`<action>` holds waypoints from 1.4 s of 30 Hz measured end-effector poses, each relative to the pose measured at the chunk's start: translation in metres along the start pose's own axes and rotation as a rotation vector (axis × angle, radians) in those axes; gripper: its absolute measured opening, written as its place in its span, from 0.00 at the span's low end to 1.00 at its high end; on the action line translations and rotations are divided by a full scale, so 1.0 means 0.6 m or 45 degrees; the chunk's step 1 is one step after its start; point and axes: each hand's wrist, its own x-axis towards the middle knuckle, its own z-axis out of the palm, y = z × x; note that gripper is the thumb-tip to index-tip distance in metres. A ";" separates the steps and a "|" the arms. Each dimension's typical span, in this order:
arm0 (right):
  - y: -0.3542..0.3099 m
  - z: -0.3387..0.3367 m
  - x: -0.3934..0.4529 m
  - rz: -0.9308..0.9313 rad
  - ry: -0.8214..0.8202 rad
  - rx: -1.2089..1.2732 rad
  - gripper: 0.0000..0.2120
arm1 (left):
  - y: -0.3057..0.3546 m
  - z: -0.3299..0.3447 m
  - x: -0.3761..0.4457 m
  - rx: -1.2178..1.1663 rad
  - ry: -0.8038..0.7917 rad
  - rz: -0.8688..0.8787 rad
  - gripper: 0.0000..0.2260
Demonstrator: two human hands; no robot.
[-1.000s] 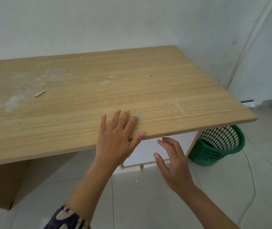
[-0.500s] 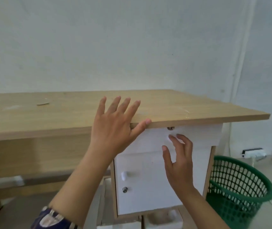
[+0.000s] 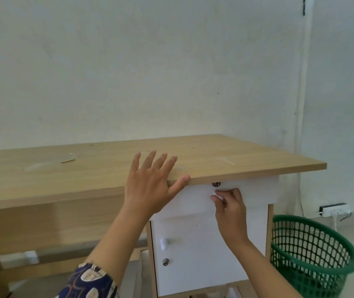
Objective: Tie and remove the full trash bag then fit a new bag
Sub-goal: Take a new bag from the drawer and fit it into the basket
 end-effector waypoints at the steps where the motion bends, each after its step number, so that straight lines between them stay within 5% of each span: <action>1: -0.001 -0.004 -0.007 -0.011 0.024 0.021 0.06 | -0.002 0.002 0.003 0.009 -0.022 0.018 0.39; 9: -0.017 -0.065 -0.073 -0.138 0.056 0.143 0.06 | -0.009 0.001 0.006 -0.028 -0.152 0.027 0.48; 14: -0.028 -0.090 -0.103 -0.185 0.033 0.145 0.05 | -0.009 -0.013 0.010 -0.182 -0.328 -0.028 0.34; 19: -0.030 -0.109 -0.135 -0.244 0.064 0.205 0.19 | -0.008 -0.017 0.011 -0.209 -0.403 -0.035 0.30; 32: -0.026 -0.131 -0.167 -0.289 0.096 0.170 0.20 | -0.009 -0.016 0.010 -0.192 -0.370 -0.016 0.29; 37: -0.025 -0.137 -0.170 -0.250 0.049 0.144 0.20 | -0.011 -0.031 -0.010 -0.605 -0.176 0.105 0.35; 42: -0.031 -0.145 -0.168 -0.203 -0.027 0.131 0.25 | 0.008 -0.044 -0.043 -0.716 -0.071 0.215 0.23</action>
